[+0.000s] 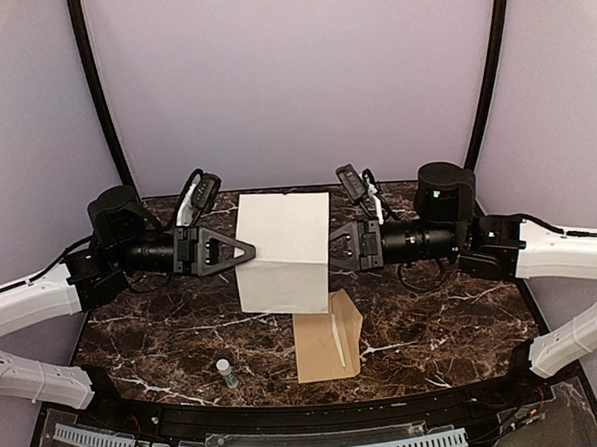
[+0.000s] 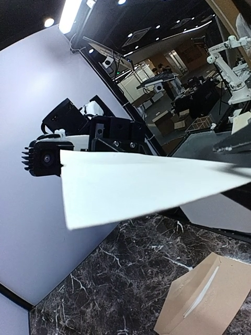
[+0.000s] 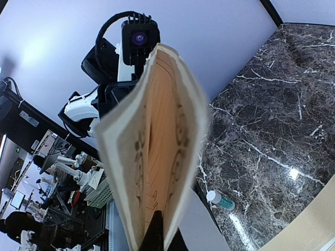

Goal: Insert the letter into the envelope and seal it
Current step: Fold the letter.

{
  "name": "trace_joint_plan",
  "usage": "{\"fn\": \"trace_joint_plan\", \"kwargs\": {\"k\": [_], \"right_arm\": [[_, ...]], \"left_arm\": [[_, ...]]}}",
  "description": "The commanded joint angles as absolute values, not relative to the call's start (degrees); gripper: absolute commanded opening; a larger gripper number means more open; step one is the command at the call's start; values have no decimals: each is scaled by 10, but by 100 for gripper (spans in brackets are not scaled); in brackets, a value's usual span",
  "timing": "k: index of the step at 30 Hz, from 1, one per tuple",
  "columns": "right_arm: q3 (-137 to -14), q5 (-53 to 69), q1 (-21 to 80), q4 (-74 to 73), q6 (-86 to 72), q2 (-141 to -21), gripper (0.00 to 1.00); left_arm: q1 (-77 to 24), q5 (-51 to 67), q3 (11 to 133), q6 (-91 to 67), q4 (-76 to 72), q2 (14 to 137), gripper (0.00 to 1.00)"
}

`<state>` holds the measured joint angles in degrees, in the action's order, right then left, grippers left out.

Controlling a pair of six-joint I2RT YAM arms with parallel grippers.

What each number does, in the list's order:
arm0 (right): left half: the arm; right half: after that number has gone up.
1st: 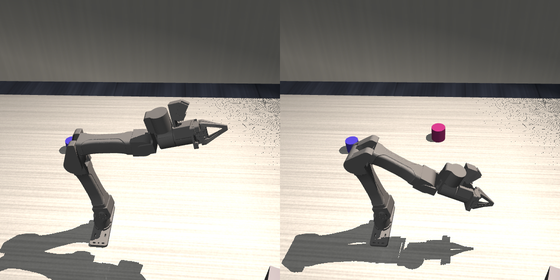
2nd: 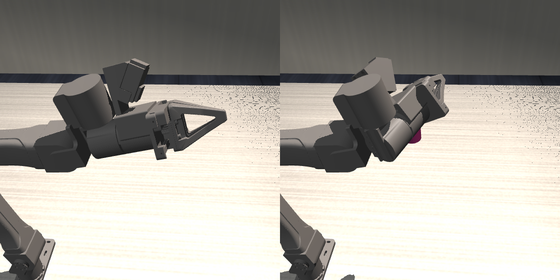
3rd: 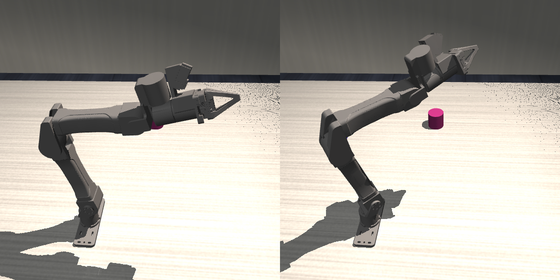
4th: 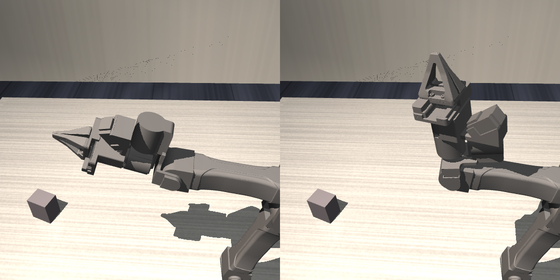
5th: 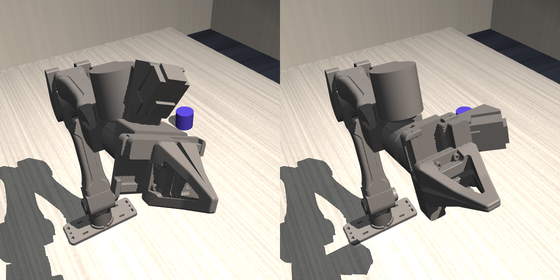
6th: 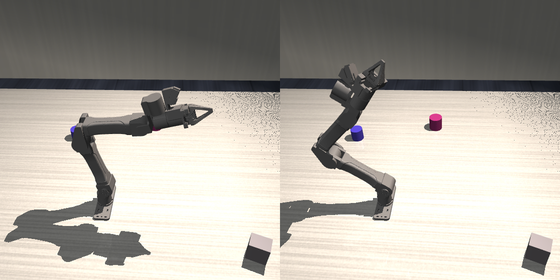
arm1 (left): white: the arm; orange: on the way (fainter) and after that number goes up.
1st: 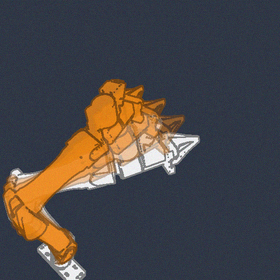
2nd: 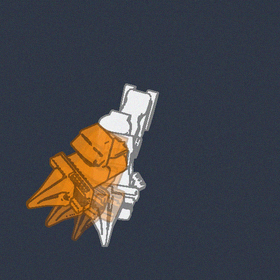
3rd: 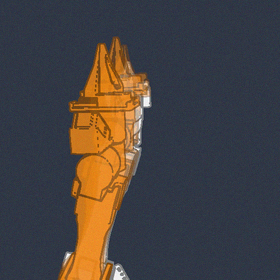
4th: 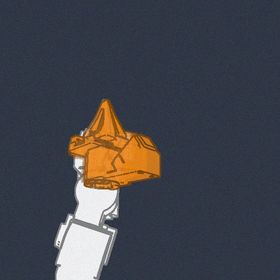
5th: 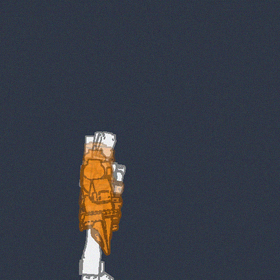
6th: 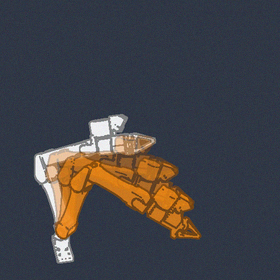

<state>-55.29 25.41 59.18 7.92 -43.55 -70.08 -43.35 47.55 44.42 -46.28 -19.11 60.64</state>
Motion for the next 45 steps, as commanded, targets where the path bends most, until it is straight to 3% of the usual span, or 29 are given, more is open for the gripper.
{"fn": "trace_joint_plan", "kwargs": {"k": [1,3,9,14,17,20,28,34,38,42,45], "right_arm": [[-566,240,588,94,-443,-695,0],[-558,238,588,106,-447,-689,1],[-507,248,588,196,-463,-659,42],[-480,249,593,243,-474,-644,80],[-482,246,596,237,-469,-657,88],[-486,246,598,227,-464,-674,90],[-482,250,606,248,-466,-696,84],[-486,254,609,271,-467,-704,57],[-486,259,611,277,-466,-719,31],[-494,262,610,267,-462,-733,23],[-496,255,610,265,-463,-733,8]], "left_arm": [[-435,483,440,-454,-198,604,14],[-436,480,435,-456,-204,602,10],[-436,448,416,-471,-225,592,0],[-436,422,408,-491,-247,588,0],[-436,420,397,-510,-283,586,0],[-436,420,396,-515,-297,588,0],[-436,438,399,-535,-327,601,0],[-436,434,420,-494,-251,606,0],[-436,427,414,-495,-251,602,0],[-435,431,416,-501,-259,612,0],[-435,435,420,-504,-261,616,0]]}}
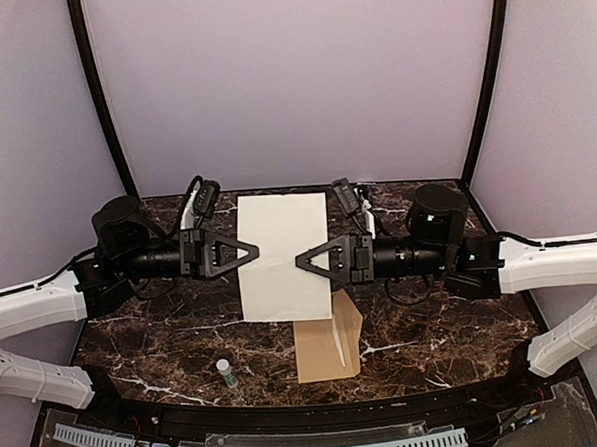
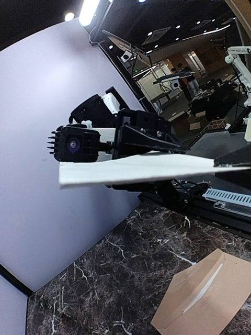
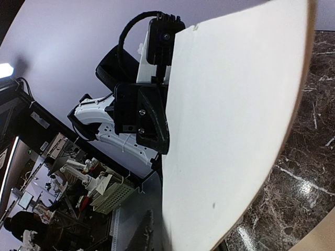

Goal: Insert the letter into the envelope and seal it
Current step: Fold the letter.

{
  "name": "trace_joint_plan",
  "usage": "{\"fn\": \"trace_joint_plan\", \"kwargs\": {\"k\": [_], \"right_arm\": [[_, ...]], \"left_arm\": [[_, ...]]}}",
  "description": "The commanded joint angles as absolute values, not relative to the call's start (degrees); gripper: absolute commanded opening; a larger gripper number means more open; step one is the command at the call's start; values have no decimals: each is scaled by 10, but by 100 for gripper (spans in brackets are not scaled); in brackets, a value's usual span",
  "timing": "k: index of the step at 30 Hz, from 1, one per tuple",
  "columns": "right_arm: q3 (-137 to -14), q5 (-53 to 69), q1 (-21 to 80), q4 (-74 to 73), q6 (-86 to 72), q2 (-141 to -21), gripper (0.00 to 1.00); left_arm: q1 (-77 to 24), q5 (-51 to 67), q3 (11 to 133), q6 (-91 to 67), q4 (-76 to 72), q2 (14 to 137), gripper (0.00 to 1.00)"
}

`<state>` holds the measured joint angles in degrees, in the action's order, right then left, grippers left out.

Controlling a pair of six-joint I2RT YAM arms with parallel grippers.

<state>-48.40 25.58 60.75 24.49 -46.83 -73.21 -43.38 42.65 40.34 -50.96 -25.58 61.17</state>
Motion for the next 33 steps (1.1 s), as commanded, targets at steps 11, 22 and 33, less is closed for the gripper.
{"fn": "trace_joint_plan", "kwargs": {"k": [11,22,33], "right_arm": [[-485,224,610,291,-488,-719,0],[-491,212,607,289,-531,-727,0],[-491,237,604,310,-548,-747,0]], "left_arm": [[-436,447,404,-500,-210,569,73],[-441,446,405,-500,-186,561,42],[-442,405,412,-473,-143,558,0]]}}
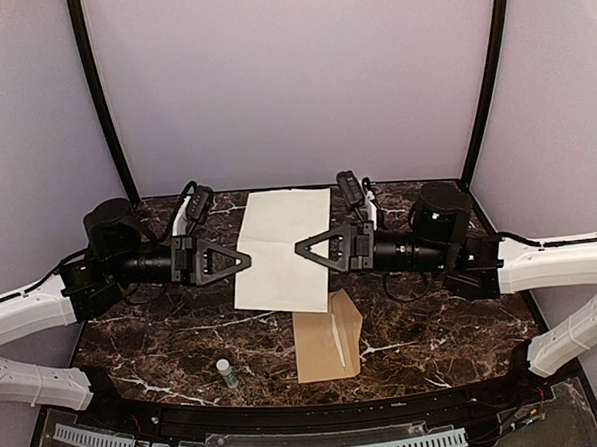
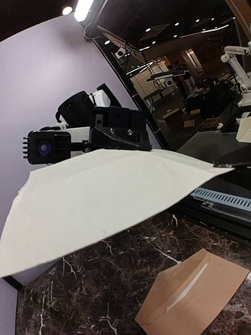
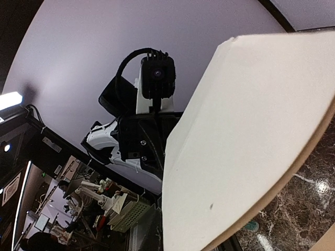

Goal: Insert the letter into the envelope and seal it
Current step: Fold the letter.

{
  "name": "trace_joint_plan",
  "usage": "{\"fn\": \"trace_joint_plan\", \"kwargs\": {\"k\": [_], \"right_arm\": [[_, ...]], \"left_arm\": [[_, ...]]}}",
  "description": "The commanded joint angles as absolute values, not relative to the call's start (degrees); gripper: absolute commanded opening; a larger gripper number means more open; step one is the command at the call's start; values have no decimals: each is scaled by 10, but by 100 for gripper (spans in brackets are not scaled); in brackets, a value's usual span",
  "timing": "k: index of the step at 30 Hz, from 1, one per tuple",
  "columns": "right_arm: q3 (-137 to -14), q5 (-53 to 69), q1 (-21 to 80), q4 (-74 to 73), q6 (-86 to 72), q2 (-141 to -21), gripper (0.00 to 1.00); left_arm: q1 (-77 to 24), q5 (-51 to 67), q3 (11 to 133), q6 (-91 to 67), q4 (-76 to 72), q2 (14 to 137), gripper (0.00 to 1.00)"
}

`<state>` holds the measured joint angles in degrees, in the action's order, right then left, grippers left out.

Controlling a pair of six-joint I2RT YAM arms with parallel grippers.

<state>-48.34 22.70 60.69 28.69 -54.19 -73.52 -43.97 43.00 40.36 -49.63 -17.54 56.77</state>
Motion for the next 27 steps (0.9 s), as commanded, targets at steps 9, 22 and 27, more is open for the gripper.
{"fn": "trace_joint_plan", "kwargs": {"k": [9,22,27], "right_arm": [[-498,212,593,239,-531,-724,46],[-523,113,563,-3,-414,-611,98],[-555,147,569,-73,-339,-606,94]], "left_arm": [[-442,374,404,-444,-114,538,0],[-442,452,456,-378,-36,590,0],[-442,468,466,-357,-5,585,0]]}}
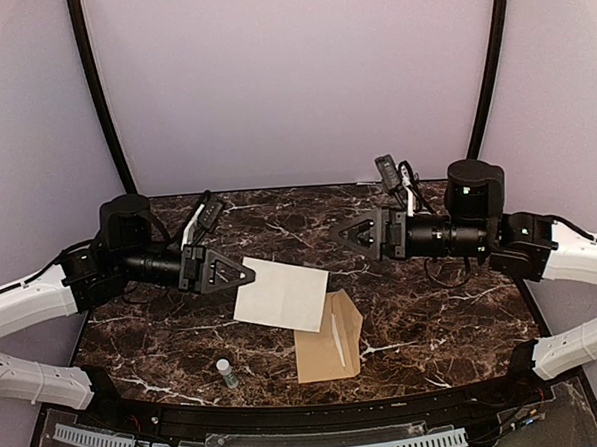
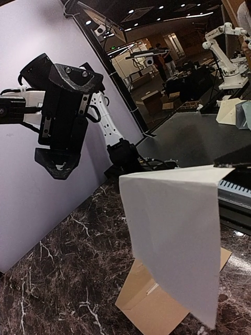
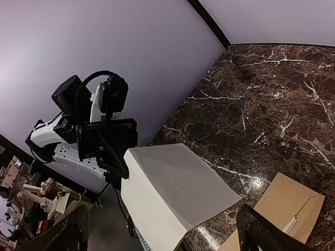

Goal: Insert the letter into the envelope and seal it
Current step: Fold the letter.

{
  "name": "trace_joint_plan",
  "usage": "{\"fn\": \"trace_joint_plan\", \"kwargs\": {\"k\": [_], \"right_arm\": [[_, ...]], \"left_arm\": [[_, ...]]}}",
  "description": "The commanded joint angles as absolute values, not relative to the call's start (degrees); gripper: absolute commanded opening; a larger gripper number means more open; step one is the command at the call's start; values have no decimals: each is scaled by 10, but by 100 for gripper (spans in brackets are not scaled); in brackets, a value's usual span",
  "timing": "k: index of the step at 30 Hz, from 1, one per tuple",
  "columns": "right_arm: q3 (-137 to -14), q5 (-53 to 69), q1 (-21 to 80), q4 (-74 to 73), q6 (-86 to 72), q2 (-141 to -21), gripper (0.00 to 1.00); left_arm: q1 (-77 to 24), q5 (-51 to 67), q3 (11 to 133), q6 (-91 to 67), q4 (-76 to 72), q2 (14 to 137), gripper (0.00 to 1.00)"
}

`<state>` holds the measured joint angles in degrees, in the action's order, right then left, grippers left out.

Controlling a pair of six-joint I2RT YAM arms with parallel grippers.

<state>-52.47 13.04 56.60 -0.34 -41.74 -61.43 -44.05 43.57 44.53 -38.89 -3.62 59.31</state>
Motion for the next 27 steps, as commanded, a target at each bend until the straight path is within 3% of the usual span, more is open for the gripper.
{"fn": "trace_joint_plan", "kwargs": {"k": [1,4,10,24,27], "right_arm": [[-555,159,576,-70,-329,-605,92],[-560,181,599,-59,-305,-610,77],[-611,195,644,-92,-273,-667,62],[-594,217,687,-22,-299,-736,58],[-595,217,691,-18,-304,-746,49]], "left_arm": [[-442,478,465,-356,8,585,0],[-442,504,463,-355,14,594,0],[-446,562,464,-345,19,605,0],[-454,617,464,-322,21,615,0],[-454,616,463,-313,26,618,0]]}}
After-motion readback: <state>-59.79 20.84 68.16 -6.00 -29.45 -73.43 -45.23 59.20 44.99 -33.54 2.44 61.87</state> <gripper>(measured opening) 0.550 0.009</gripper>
